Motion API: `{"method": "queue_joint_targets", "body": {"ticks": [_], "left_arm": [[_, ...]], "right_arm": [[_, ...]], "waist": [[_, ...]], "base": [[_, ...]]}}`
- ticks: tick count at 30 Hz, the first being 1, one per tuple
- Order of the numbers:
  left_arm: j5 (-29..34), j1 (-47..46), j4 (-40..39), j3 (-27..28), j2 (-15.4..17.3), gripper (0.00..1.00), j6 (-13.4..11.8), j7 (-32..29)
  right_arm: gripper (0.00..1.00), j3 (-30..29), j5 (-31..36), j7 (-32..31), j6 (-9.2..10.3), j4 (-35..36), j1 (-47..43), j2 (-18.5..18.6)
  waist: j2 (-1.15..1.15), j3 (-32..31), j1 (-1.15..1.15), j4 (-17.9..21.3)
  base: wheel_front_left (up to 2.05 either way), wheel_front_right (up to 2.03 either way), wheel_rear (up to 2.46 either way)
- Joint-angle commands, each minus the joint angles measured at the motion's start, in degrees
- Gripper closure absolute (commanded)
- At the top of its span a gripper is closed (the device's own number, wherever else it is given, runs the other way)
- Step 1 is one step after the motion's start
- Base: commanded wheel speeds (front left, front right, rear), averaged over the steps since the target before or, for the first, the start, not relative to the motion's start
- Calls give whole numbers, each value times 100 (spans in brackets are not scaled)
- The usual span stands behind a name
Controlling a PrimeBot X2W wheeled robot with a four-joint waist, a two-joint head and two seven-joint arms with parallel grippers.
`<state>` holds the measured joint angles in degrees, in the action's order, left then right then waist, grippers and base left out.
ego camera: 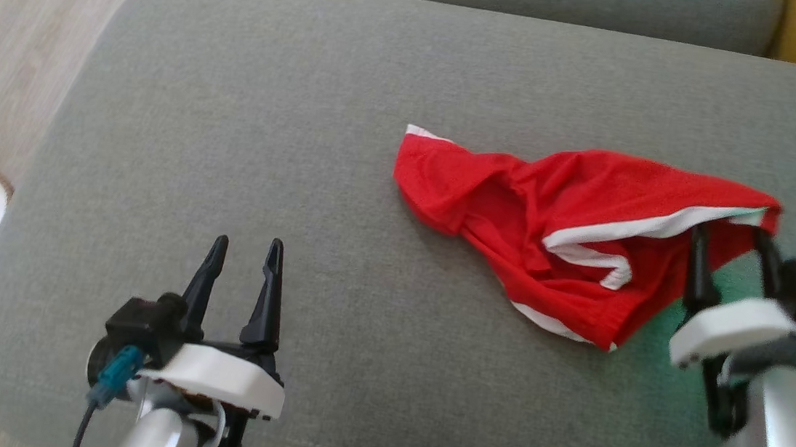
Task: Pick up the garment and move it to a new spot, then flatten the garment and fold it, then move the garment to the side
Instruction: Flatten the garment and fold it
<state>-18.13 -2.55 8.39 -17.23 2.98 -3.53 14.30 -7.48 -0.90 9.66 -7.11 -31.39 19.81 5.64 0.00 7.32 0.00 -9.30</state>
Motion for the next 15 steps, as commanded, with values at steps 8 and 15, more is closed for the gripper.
{"method": "queue_joint_targets", "body": {"ticks": [8, 15], "left_arm": [[89, -147, -195, 270, -10, 0, 33, 70], [100, -191, -195, 290, -10, 0, 50, 70]], "right_arm": [[0, 237, -174, -474, -37, 883, -722, -106], [0, 681, -361, -648, -37, 1239, -815, -190]], "waist": [[0, -39, 0, 158], [0, 42, 0, 148]], "base": [[0, 0, 0], [0, 0, 0]]}}
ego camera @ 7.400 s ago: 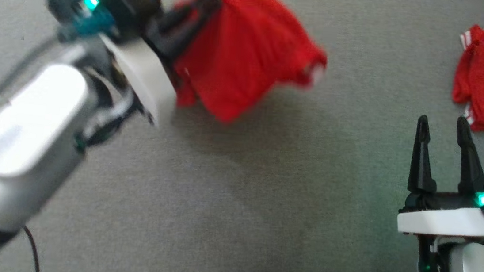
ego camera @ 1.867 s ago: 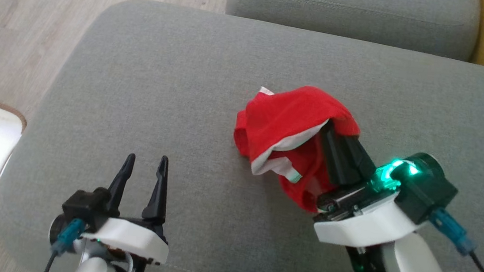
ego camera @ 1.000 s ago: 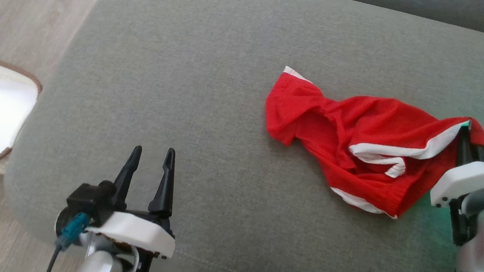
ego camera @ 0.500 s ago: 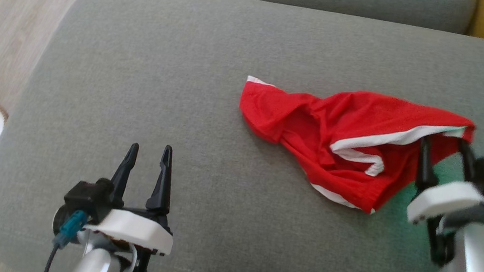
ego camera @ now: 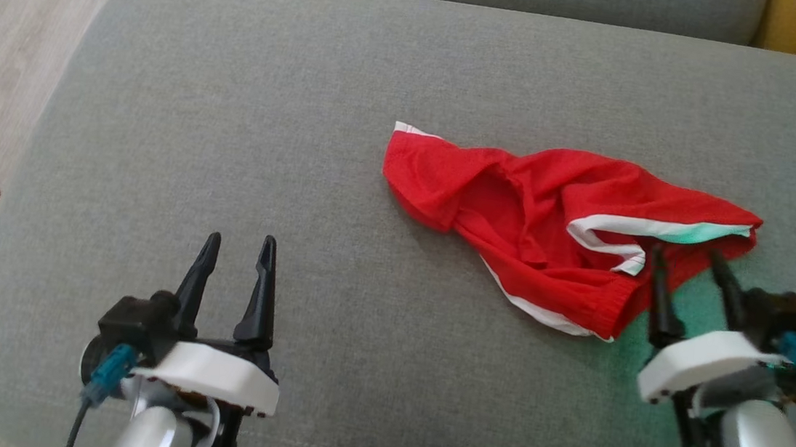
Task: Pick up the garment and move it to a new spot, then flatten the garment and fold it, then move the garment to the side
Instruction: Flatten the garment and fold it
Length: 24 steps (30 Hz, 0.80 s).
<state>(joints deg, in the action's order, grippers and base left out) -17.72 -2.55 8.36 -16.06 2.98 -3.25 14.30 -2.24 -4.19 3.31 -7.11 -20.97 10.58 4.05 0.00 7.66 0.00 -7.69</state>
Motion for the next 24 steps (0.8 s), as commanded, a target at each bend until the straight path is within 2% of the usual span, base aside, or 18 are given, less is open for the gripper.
{"method": "queue_joint_targets", "body": {"ticks": [1, 5, 9, 11, 12, 13, 19, 24], "left_arm": [[55, -204, -191, 163, -10, 0, 23, 70], [30, -236, -187, 143, -10, 0, 9, 70], [1, -269, -181, 130, -10, 0, -3, 70], [-13, -281, -182, 125, -10, 0, -14, 70], [-19, -285, -182, 126, -10, 0, -17, 70], [-23, -289, -179, 127, -10, 0, -17, 70], [-31, -278, -172, 152, -10, 0, -28, 70], [-10, -239, -174, 183, -10, 0, -41, 70]], "right_arm": [[0, 231, -48, -56, -37, 199, 119, -33], [0, 437, -95, -373, -37, 47, 186, 11], [0, 407, -43, -517, -37, -176, 353, 89], [58, 393, -7, -570, -37, -298, 439, 112], [76, 385, 6, -584, -37, -348, 474, 119], [100, 380, 15, -589, -37, -390, 507, 125], [100, 521, -5, -392, -37, -300, 634, 130], [100, 1027, -171, -257, -37, 370, 529, 83]], "waist": [[0, 19, 0, -31], [0, 67, 0, -129], [0, 114, 0, -234], [0, 125, 0, -277], [0, 131, 0, -295], [0, 132, 0, -311], [0, 99, 0, -343], [0, 16, 0, -302]], "base": [[0, 0, 0], [0, 0, 0], [0, 0, 0], [0, 0, 0], [0, 0, 0], [0, 0, 0], [0, 0, 0], [0, 0, 0]]}}
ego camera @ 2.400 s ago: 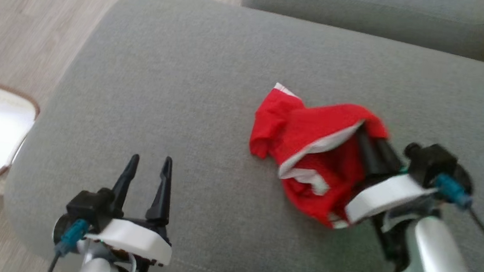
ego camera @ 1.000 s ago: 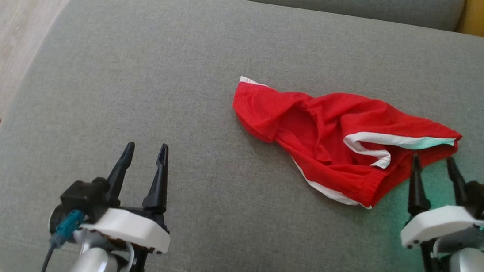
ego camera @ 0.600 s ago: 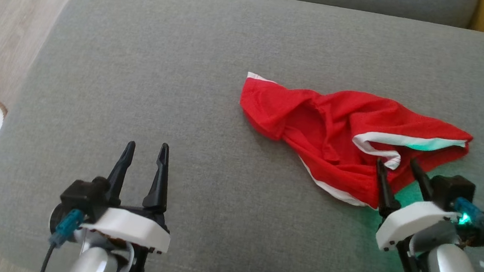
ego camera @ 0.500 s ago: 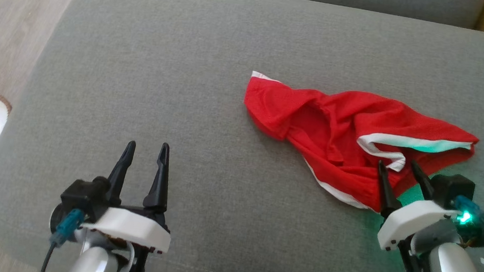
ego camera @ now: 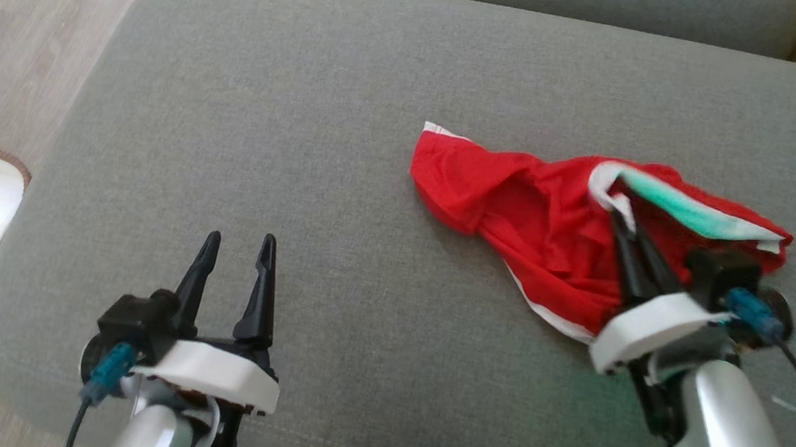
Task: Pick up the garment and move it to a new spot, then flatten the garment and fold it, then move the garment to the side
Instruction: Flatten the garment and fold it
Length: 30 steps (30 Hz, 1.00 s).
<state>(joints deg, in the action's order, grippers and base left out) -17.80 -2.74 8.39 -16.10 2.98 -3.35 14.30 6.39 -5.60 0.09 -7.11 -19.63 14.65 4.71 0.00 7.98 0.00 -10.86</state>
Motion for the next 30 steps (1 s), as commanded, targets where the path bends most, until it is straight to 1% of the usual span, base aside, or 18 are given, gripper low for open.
{"method": "queue_joint_targets", "body": {"ticks": [1, 7, 10, 13, 16, 19, 22, 26, 30], "left_arm": [[6, -211, -179, 192, -10, 0, -32, 70], [50, -182, -180, 234, -10, 0, -13, 70], [61, -183, -181, 235, -10, 0, 3, 70], [63, -199, -183, 225, -10, 0, 14, 70], [52, -204, -185, 209, -10, 0, 13, 70], [33, -205, -185, 200, -11, 0, 12, 70], [9, -206, -187, 178, -11, 0, 9, 70], [-26, -213, -188, 148, -11, 0, -8, 70], [-47, -232, -190, 115, -11, 0, -22, 70]], "right_arm": [[100, 298, -86, 51, -37, 427, 66, 9], [100, 1075, -342, -195, -37, 1686, -288, 37], [100, 1480, -453, -372, -37, 2201, -411, 86], [100, 1904, -596, -587, -37, 2524, -485, 149], [100, 2272, -772, -817, -37, 2612, -544, 229], [100, 2503, -983, -936, -37, 2478, -560, 219], [100, 2611, -1147, -946, -37, 2118, -441, 165], [100, 2655, -1276, -841, -37, 1345, -114, 43], [100, 2767, -1308, -594, -37, 518, 290, -87]], "waist": [[0, -33, 0, 26], [0, -99, 0, 77], [0, -106, 0, 63], [0, -106, 0, 9], [0, -104, 0, -82], [0, -84, 0, -186], [0, -43, 0, -287], [0, 43, 0, -393], [0, 129, 0, -481]], "base": [[0, 0, 0], [0, 0, 0], [0, 0, 0], [0, 0, 0], [0, 0, 0], [0, 0, 0], [0, 0, 0], [0, 0, 0], [0, 0, 0]]}}
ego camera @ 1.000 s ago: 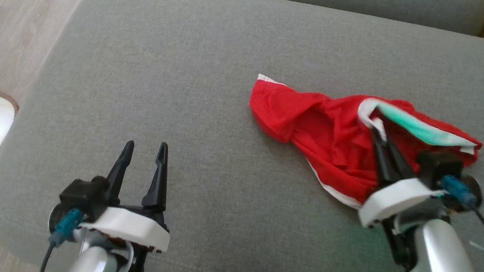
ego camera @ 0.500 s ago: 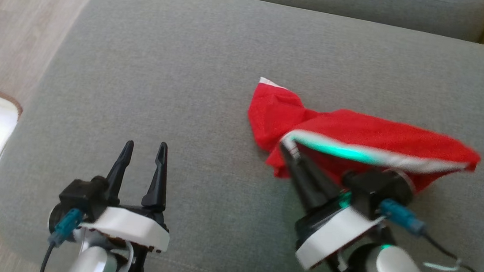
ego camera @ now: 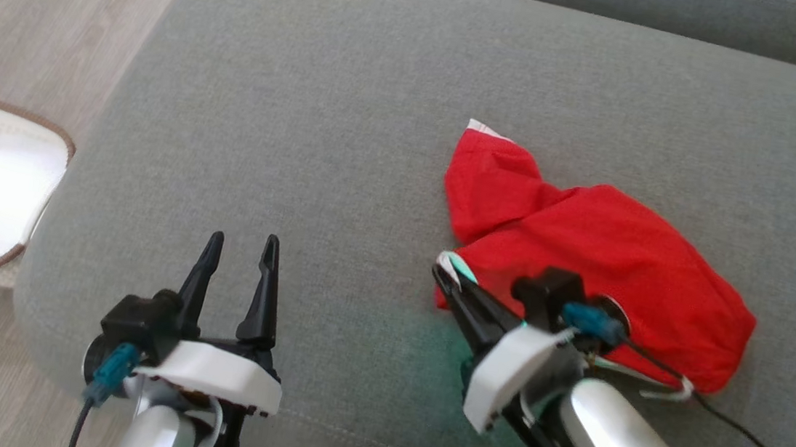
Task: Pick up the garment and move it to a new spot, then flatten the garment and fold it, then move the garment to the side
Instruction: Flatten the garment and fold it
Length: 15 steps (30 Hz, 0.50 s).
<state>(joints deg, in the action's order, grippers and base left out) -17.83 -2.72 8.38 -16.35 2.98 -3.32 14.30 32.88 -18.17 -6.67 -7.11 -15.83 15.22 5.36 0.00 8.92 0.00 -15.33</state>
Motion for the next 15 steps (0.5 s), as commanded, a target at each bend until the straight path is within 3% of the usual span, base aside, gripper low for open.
{"method": "queue_joint_targets", "body": {"ticks": [1, 5, 6, 7, 8, 9, 10, 15], "left_arm": [[-47, -238, -186, 136, -11, 0, -25, 70], [-55, -256, -170, 111, -11, 0, -29, 70], [-56, -259, -163, 103, -11, 0, -30, 70], [-56, -261, -156, 99, -11, 0, -31, 70], [-56, -261, -156, 99, -11, 0, -31, 70], [-56, -261, -148, 95, -11, 0, -31, 70], [-54, -260, -141, 92, -11, 0, -32, 70], [-24, -245, -135, 115, -11, 0, -55, 70]], "right_arm": [[100, 169, -85, 152, -37, -44, 328, -181], [100, 394, -280, 474, -37, -656, 663, -239], [86, 484, -391, 561, -37, -748, 725, -242], [54, 584, -504, 640, -37, -827, 782, -244], [54, 584, -504, 640, -37, -827, 782, -244], [11, 699, -614, 714, -37, -893, 836, -244], [0, 839, -720, 785, -37, -940, 888, -245], [0, 1266, -1070, 1134, -37, -1038, 1115, -246]], "waist": [[0, 49, 0, -52], [0, 87, 0, -108], [0, 86, 0, -120], [0, 84, 0, -128], [0, 84, 0, -128], [0, 81, 0, -133], [0, 78, 0, -133], [0, 37, 0, -19]], "base": [[0, 0, 0], [0, 0, 0], [0, 0, 0], [0, 0, 0], [0, 0, 0], [0, 0, 0], [0, 0, 0], [0, 0, 0]]}}
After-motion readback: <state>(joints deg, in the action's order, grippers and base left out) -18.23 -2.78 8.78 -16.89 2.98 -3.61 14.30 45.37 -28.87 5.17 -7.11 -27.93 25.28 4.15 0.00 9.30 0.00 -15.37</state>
